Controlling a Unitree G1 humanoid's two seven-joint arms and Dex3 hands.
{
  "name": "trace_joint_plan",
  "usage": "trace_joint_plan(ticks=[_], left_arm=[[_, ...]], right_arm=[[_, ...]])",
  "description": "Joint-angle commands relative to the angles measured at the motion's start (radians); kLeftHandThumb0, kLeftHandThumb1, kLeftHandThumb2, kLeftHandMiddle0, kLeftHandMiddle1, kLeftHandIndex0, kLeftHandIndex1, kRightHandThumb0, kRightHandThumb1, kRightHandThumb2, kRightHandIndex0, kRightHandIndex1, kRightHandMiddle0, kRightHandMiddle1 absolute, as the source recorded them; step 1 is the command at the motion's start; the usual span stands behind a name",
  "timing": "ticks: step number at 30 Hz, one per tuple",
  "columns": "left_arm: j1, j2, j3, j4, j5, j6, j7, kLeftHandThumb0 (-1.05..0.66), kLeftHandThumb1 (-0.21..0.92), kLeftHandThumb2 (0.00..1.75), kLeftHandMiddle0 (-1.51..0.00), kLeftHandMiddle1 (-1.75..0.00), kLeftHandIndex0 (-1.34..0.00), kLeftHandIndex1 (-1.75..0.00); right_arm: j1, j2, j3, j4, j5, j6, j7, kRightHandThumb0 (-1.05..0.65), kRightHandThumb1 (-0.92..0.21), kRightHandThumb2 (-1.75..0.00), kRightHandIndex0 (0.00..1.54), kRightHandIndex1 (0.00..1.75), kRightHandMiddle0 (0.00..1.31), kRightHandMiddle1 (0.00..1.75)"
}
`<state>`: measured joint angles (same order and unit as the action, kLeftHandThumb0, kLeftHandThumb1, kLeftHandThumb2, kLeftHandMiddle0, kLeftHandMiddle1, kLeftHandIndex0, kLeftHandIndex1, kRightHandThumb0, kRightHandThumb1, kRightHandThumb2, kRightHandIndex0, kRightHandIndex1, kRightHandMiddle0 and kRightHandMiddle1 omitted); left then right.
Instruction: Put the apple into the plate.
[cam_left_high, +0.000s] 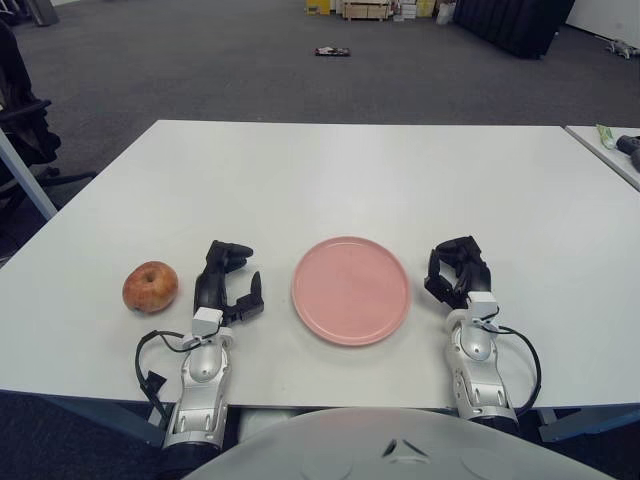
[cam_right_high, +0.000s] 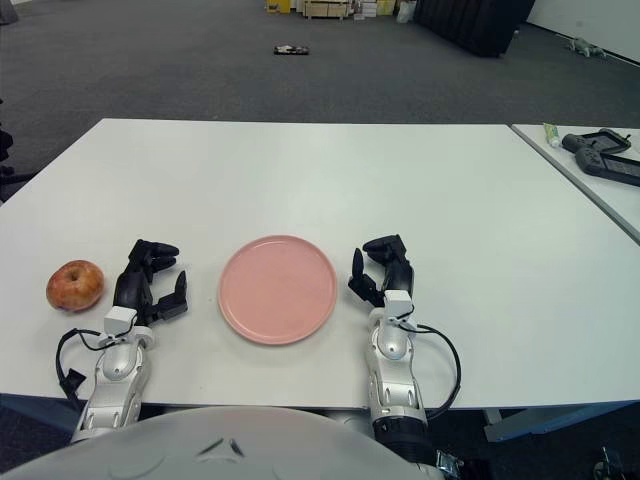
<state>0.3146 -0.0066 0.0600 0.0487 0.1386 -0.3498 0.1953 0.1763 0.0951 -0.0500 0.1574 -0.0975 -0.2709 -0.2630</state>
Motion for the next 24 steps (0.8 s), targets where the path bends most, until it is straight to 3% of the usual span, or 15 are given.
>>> trace_joint_plan(ticks=[1, 8, 17, 19, 21, 23, 24], left_arm=[[0.013, -0.018, 0.000, -0.069, 0.056, -0.024, 0.053, -0.01, 0.38, 1.20, -0.61, -1.57, -0.39, -1.75], [0.058, -0.020, 0.010, -0.158, 0.193, -0.043, 0.145, -0.01, 0.42, 1.15, -0.51, -1.59, -0.42, -1.75], [0.064, -0.015, 0.063, -0.175, 0.429, -0.060, 0.376, -0.01, 0.52, 1.01, -0.49, -1.50, -0.39, -1.75], [0.058, -0.011, 0.071, -0.165, 0.460, -0.086, 0.432, -0.01, 0.54, 0.98, -0.48, -1.51, -0.35, -1.75], [0.054, -0.001, 0.081, -0.154, 0.479, -0.112, 0.478, -0.01, 0.67, 0.86, -0.40, -1.61, -0.21, -1.75], [0.049, 0.007, 0.092, -0.142, 0.504, -0.124, 0.529, -0.17, 0.79, 0.69, -0.23, -1.55, -0.20, -1.75], [0.048, 0.009, 0.097, -0.137, 0.517, -0.125, 0.551, -0.34, 0.74, 0.75, -0.15, -1.46, -0.12, -1.56]], right_arm=[[-0.010, -0.001, -0.004, 0.021, -0.001, 0.007, -0.001, -0.40, -0.59, -0.98, 0.63, 1.35, 0.40, 1.75], [-0.014, -0.015, 0.002, 0.034, -0.007, -0.013, 0.012, -0.40, -0.58, -0.99, 0.63, 1.35, 0.40, 1.75], [-0.018, -0.011, -0.003, 0.035, -0.002, -0.006, 0.015, -0.39, -0.61, -0.96, 0.60, 1.32, 0.39, 1.75], [-0.020, -0.009, -0.005, 0.036, -0.003, 0.000, 0.012, -0.39, -0.61, -0.96, 0.60, 1.32, 0.39, 1.75], [-0.021, -0.009, -0.005, 0.037, -0.003, 0.002, 0.011, -0.39, -0.61, -0.96, 0.60, 1.32, 0.39, 1.75], [-0.022, -0.009, -0.005, 0.040, -0.003, -0.001, 0.011, -0.40, -0.60, -0.97, 0.61, 1.32, 0.39, 1.75], [-0.023, -0.010, -0.005, 0.041, -0.004, -0.002, 0.011, -0.40, -0.60, -0.97, 0.61, 1.32, 0.39, 1.75]])
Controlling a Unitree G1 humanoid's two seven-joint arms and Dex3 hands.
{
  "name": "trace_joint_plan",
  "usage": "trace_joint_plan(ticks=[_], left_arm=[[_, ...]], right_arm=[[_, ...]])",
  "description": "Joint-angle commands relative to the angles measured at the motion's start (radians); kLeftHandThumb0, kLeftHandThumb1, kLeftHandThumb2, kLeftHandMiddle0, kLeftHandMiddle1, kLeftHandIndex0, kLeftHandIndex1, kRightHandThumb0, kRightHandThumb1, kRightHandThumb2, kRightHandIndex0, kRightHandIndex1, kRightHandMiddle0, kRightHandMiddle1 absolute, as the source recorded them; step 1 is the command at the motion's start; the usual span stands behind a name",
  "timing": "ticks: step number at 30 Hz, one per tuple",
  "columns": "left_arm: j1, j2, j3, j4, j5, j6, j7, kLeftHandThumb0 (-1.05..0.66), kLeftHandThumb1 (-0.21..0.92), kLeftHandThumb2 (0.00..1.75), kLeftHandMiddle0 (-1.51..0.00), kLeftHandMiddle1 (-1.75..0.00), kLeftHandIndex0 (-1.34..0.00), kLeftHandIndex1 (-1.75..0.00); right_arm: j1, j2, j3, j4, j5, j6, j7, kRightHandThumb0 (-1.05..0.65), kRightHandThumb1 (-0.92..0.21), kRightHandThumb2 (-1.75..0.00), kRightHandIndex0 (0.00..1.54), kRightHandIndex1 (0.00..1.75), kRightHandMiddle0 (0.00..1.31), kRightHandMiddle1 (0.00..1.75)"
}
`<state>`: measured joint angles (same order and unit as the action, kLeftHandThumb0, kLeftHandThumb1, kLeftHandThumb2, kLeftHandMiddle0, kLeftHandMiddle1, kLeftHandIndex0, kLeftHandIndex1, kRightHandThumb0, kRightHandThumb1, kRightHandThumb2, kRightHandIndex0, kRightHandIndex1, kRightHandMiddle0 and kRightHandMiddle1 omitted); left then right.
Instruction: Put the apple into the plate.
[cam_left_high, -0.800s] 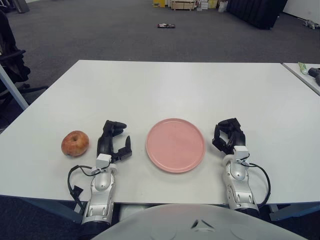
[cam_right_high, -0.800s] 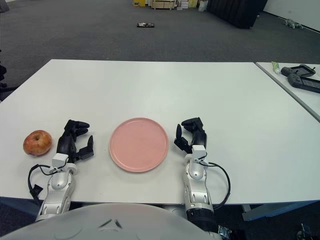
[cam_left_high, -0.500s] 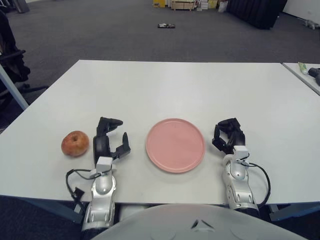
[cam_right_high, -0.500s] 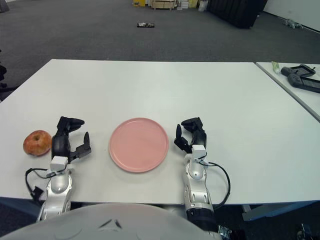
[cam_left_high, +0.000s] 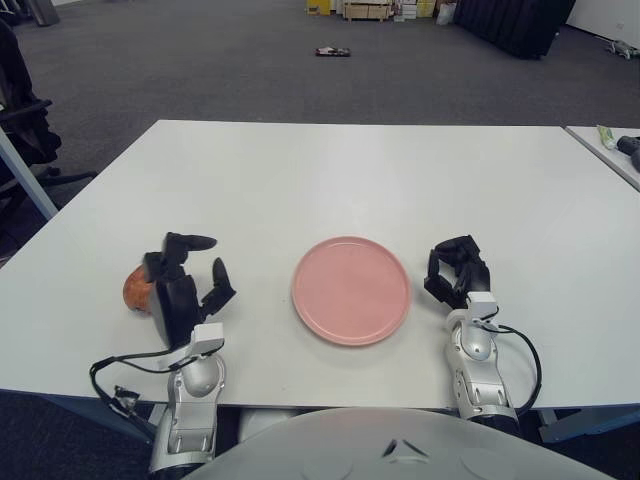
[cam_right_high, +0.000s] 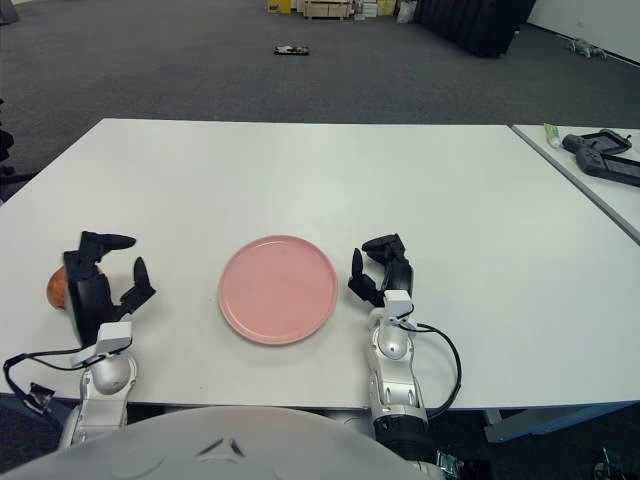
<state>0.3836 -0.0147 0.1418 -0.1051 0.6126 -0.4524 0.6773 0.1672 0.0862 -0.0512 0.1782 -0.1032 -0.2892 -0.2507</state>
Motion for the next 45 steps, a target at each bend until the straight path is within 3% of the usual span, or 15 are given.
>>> trace_joint_plan(ticks=[1, 4, 5, 6, 7, 8, 11, 15, 17, 19, 22, 27, 37, 45], left_arm=[[-0.022, 0.017, 0.021, 0.021, 0.058, -0.018, 0.093, -0.40, 0.71, 0.78, -0.12, -1.42, -0.10, -1.49], [-0.022, 0.017, 0.034, 0.030, 0.096, 0.008, 0.151, -0.65, 0.67, 0.80, -0.04, -1.19, -0.03, -1.12], [-0.020, 0.028, 0.051, 0.059, 0.095, 0.021, 0.171, -0.73, 0.70, 0.71, -0.02, -0.85, -0.02, -0.77], [-0.019, 0.036, 0.064, 0.081, 0.094, 0.029, 0.185, -0.81, 0.75, 0.64, -0.02, -0.63, -0.01, -0.52], [-0.029, 0.053, 0.090, 0.150, 0.082, 0.050, 0.210, -0.84, 0.77, 0.61, -0.01, -0.56, -0.01, -0.43], [-0.038, 0.065, 0.107, 0.199, 0.075, 0.065, 0.229, -0.91, 0.80, 0.55, -0.01, -0.36, -0.01, -0.28], [-0.065, 0.024, 0.134, 0.196, 0.103, 0.217, 0.271, -1.00, 0.85, 0.42, 0.00, -0.12, 0.00, -0.09], [-0.077, -0.025, 0.132, 0.166, 0.116, 0.352, 0.301, -1.04, 0.89, 0.29, 0.00, -0.02, 0.00, -0.02], [-0.046, -0.073, 0.111, 0.115, 0.111, 0.384, 0.310, -1.04, 0.88, 0.26, 0.00, -0.01, 0.00, -0.01], [-0.040, -0.078, 0.108, 0.095, 0.092, 0.401, 0.298, -1.05, 0.85, 0.23, 0.00, 0.00, 0.00, 0.00], [-0.076, -0.035, 0.129, 0.150, 0.057, 0.410, 0.280, -1.05, 0.82, 0.20, 0.00, 0.00, 0.00, 0.00], [-0.225, 0.048, 0.182, 0.362, -0.020, 0.412, 0.319, -1.05, 0.80, 0.18, 0.00, 0.00, 0.00, 0.00], [-0.258, 0.058, 0.198, 0.487, -0.067, 0.466, 0.405, -1.05, 0.82, 0.17, 0.00, 0.00, 0.00, 0.00], [-0.246, 0.088, 0.174, 0.538, -0.120, 0.489, 0.310, -1.03, 0.80, 0.14, 0.00, 0.00, 0.00, 0.00]], right_arm=[[-0.014, -0.001, -0.004, 0.020, 0.002, 0.015, -0.001, -0.40, -0.60, -0.97, 0.61, 1.32, 0.39, 1.75], [-0.015, -0.001, -0.004, 0.024, 0.000, 0.012, -0.004, -0.40, -0.60, -0.97, 0.61, 1.32, 0.39, 1.75], [-0.016, 0.000, -0.004, 0.025, 0.000, 0.011, -0.004, -0.40, -0.60, -0.97, 0.61, 1.32, 0.39, 1.75], [-0.016, 0.001, -0.004, 0.025, 0.000, 0.010, -0.005, -0.40, -0.60, -0.97, 0.61, 1.32, 0.39, 1.75], [-0.016, 0.001, -0.004, 0.024, 0.001, 0.011, -0.005, -0.40, -0.60, -0.97, 0.61, 1.32, 0.39, 1.75], [-0.016, 0.002, -0.004, 0.023, 0.002, 0.012, -0.005, -0.40, -0.60, -0.97, 0.61, 1.32, 0.39, 1.75], [-0.017, 0.003, -0.003, 0.021, 0.000, 0.018, -0.008, -0.40, -0.60, -0.97, 0.61, 1.33, 0.39, 1.75], [-0.016, 0.004, -0.002, 0.018, -0.006, 0.023, -0.013, -0.39, -0.61, -0.95, 0.60, 1.32, 0.38, 1.75], [-0.016, 0.004, 0.000, 0.016, -0.010, 0.027, -0.017, -0.39, -0.61, -0.95, 0.60, 1.32, 0.38, 1.75], [-0.017, 0.004, 0.001, 0.015, -0.014, 0.031, -0.021, -0.39, -0.61, -0.95, 0.60, 1.33, 0.38, 1.75], [-0.019, 0.003, 0.002, 0.016, -0.017, 0.034, -0.023, -0.39, -0.61, -0.95, 0.61, 1.34, 0.38, 1.75], [-0.019, -0.002, 0.005, 0.015, -0.016, 0.035, -0.017, -0.40, -0.60, -0.96, 0.61, 1.35, 0.39, 1.75], [-0.020, 0.008, -0.005, 0.014, 0.017, 0.034, -0.005, -0.39, -0.61, -0.95, 0.60, 1.33, 0.38, 1.75], [-0.019, 0.009, -0.009, 0.014, 0.018, 0.029, -0.009, -0.39, -0.61, -0.95, 0.61, 1.32, 0.39, 1.75]])
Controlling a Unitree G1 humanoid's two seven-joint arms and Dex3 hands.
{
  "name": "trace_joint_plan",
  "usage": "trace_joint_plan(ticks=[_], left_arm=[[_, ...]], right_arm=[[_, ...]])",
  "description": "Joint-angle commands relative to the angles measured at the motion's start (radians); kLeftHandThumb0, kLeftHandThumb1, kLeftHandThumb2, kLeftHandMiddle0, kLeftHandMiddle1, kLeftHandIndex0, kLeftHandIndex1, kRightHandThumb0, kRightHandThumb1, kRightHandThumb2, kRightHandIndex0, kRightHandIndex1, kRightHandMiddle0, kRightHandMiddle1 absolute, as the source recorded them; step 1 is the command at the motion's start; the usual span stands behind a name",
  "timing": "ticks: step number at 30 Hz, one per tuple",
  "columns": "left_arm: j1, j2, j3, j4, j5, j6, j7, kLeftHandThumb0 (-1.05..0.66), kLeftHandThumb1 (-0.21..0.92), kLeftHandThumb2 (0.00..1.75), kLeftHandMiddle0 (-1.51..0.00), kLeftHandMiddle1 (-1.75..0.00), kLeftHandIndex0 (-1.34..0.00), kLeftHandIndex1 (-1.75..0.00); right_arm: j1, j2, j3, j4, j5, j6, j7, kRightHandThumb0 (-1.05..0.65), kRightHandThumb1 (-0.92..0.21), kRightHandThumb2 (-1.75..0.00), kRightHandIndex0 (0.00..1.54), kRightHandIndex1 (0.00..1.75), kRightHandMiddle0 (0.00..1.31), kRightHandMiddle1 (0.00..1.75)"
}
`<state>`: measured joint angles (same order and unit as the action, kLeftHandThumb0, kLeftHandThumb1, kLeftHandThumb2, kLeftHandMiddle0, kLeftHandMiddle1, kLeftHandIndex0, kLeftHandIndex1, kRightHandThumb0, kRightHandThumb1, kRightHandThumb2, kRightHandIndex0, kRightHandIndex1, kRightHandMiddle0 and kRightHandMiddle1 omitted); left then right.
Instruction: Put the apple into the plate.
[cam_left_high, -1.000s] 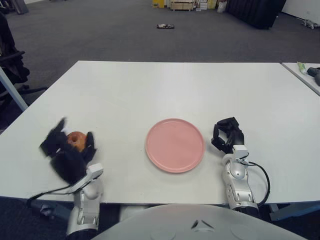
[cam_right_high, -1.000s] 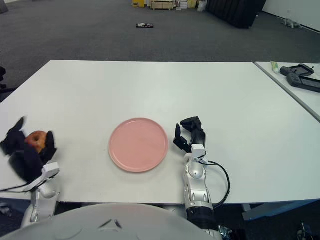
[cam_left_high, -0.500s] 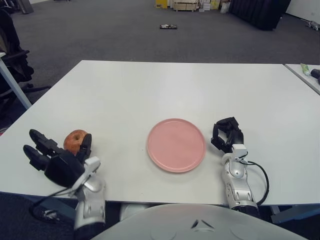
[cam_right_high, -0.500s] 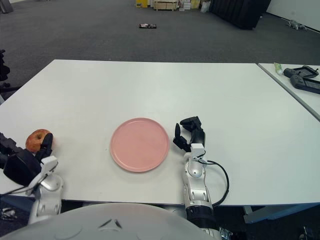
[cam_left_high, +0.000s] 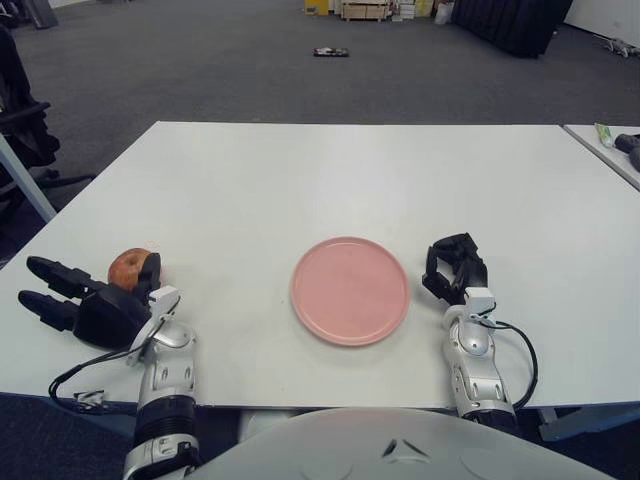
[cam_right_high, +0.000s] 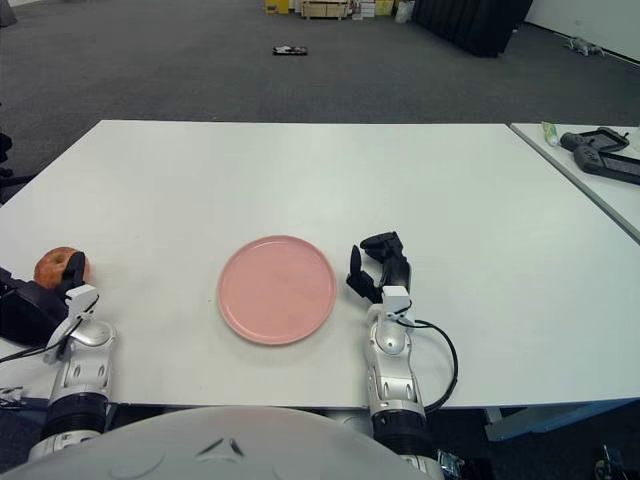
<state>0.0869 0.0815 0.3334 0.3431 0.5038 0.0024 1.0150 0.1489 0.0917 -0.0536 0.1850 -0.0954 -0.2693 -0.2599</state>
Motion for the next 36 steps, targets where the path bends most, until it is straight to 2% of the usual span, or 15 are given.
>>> trace_joint_plan(ticks=[1, 6, 11, 18, 28, 31, 33, 36], left_arm=[[0.051, -0.010, -0.021, 0.085, -0.014, 0.036, -0.027, -1.03, 0.80, 0.14, 0.00, 0.00, 0.00, 0.00], [0.053, -0.008, -0.046, 0.093, -0.025, -0.029, -0.009, -1.02, 0.79, 0.13, 0.00, 0.00, 0.00, 0.00], [0.065, 0.004, -0.072, 0.086, -0.030, -0.055, -0.036, -1.01, 0.78, 0.12, 0.00, 0.00, 0.00, 0.00], [0.099, 0.031, -0.112, 0.054, -0.037, -0.042, -0.136, -1.00, 0.80, 0.13, 0.00, 0.00, 0.00, 0.00], [0.086, 0.052, -0.135, 0.081, -0.037, -0.047, -0.160, -0.96, 0.83, 0.15, 0.00, 0.00, 0.00, 0.00], [0.090, 0.027, -0.166, -0.007, -0.015, 0.014, -0.180, -0.97, 0.85, 0.15, 0.00, 0.00, 0.00, 0.00], [0.123, -0.008, -0.200, -0.141, 0.011, 0.079, -0.212, -0.97, 0.85, 0.16, 0.00, 0.00, 0.00, 0.00], [0.153, -0.013, -0.217, -0.218, 0.015, 0.129, -0.259, -0.95, 0.87, 0.17, 0.00, 0.00, -0.01, -0.01]], right_arm=[[0.000, 0.003, -0.007, 0.007, 0.011, 0.009, 0.001, -0.39, -0.61, -0.95, 0.61, 1.32, 0.39, 1.75], [0.003, 0.002, -0.007, 0.002, 0.008, 0.011, 0.002, -0.40, -0.61, -0.95, 0.62, 1.31, 0.39, 1.75], [0.005, 0.001, -0.007, -0.002, -0.002, 0.018, -0.004, -0.39, -0.61, -0.95, 0.62, 1.30, 0.39, 1.75], [0.004, 0.001, -0.007, -0.004, -0.011, 0.027, -0.014, -0.39, -0.61, -0.95, 0.63, 1.30, 0.39, 1.75], [0.005, 0.000, -0.008, -0.010, -0.005, 0.029, -0.008, -0.39, -0.64, -0.92, 0.60, 1.29, 0.37, 1.75], [0.007, 0.001, -0.009, -0.017, -0.004, 0.040, -0.008, -0.39, -0.64, -0.91, 0.58, 1.30, 0.37, 1.75], [0.008, 0.002, -0.011, -0.019, -0.002, 0.044, -0.008, -0.39, -0.64, -0.92, 0.57, 1.31, 0.37, 1.75], [0.008, 0.001, -0.015, -0.018, -0.002, 0.048, -0.011, -0.39, -0.63, -0.92, 0.56, 1.33, 0.37, 1.75]])
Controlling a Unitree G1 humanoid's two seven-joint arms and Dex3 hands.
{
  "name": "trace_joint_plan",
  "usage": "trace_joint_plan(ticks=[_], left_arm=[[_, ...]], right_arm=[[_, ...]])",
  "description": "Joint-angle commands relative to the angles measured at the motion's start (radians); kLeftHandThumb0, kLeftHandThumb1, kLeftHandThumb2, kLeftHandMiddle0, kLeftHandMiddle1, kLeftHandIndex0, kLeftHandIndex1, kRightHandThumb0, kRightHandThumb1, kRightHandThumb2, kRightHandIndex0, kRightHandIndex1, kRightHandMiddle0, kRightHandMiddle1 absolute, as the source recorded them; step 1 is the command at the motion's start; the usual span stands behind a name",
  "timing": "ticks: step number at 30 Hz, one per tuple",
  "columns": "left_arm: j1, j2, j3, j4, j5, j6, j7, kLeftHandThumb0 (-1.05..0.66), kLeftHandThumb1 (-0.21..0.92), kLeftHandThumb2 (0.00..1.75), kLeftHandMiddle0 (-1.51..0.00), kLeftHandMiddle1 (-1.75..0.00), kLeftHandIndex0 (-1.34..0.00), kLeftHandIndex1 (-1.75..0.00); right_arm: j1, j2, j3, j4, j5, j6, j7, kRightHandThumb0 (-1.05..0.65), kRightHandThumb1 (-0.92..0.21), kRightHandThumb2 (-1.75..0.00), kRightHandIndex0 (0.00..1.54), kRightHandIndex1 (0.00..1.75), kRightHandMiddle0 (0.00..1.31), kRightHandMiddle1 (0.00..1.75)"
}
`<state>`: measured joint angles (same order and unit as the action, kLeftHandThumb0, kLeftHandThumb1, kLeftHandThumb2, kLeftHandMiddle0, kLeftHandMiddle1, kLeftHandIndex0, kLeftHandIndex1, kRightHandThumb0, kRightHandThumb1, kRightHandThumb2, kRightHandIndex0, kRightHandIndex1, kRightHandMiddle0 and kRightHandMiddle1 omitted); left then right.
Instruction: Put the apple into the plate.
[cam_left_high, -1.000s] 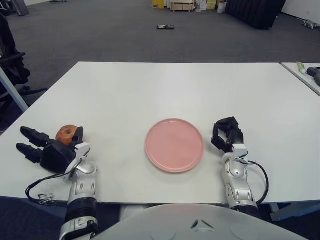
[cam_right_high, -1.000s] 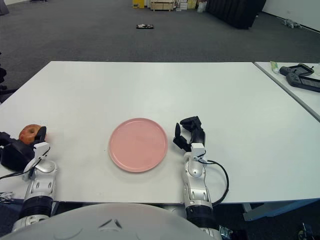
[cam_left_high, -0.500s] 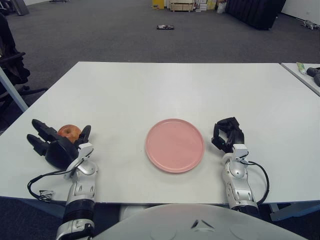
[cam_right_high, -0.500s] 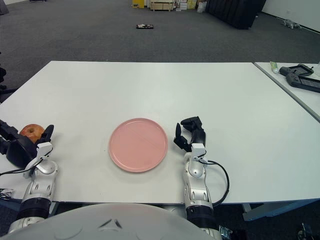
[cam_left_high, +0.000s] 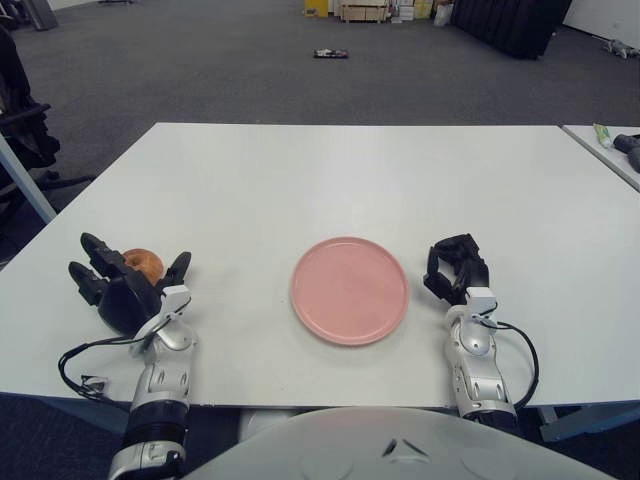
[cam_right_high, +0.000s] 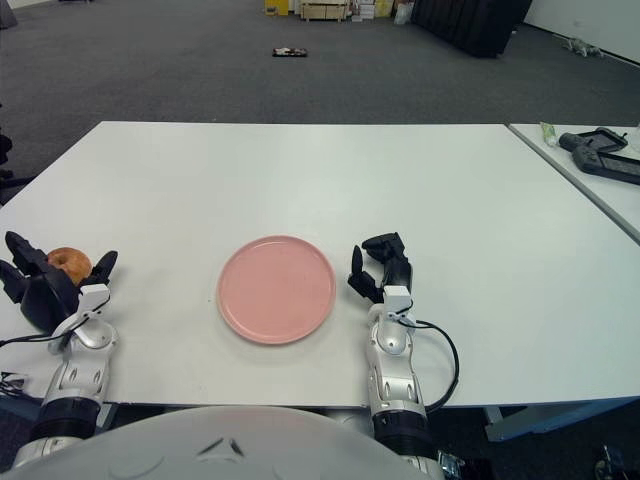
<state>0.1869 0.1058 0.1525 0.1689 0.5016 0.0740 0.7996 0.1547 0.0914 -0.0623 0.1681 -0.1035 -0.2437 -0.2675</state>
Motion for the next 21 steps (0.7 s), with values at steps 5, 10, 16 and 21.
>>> trace_joint_plan(ticks=[5, 10, 16, 21], left_arm=[[0.071, -0.025, -0.040, -0.077, 0.008, 0.111, -0.122, -0.90, 0.87, 0.24, -0.01, 0.00, -0.01, -0.19], [0.075, -0.031, -0.040, -0.106, 0.004, 0.158, -0.168, -0.87, 0.87, 0.28, -0.05, -0.03, 0.00, -0.37], [0.075, -0.049, -0.028, -0.156, -0.037, 0.237, -0.249, -0.82, 0.86, 0.32, -0.10, -0.06, 0.00, -0.54], [0.073, -0.061, -0.013, -0.193, -0.068, 0.305, -0.302, -0.79, 0.80, 0.42, -0.11, -0.11, 0.00, -0.62]], right_arm=[[0.004, 0.006, -0.012, -0.004, 0.010, 0.026, -0.008, -0.39, -0.65, -0.89, 0.56, 1.30, 0.36, 1.75], [0.004, 0.006, -0.012, -0.007, 0.013, 0.015, -0.007, -0.38, -0.67, -0.88, 0.57, 1.29, 0.35, 1.75], [0.005, -0.002, -0.017, 0.001, 0.017, 0.007, 0.001, -0.38, -0.69, -0.85, 0.58, 1.28, 0.34, 1.75], [0.005, -0.001, -0.020, 0.001, 0.011, 0.006, -0.004, -0.38, -0.70, -0.84, 0.57, 1.27, 0.33, 1.75]])
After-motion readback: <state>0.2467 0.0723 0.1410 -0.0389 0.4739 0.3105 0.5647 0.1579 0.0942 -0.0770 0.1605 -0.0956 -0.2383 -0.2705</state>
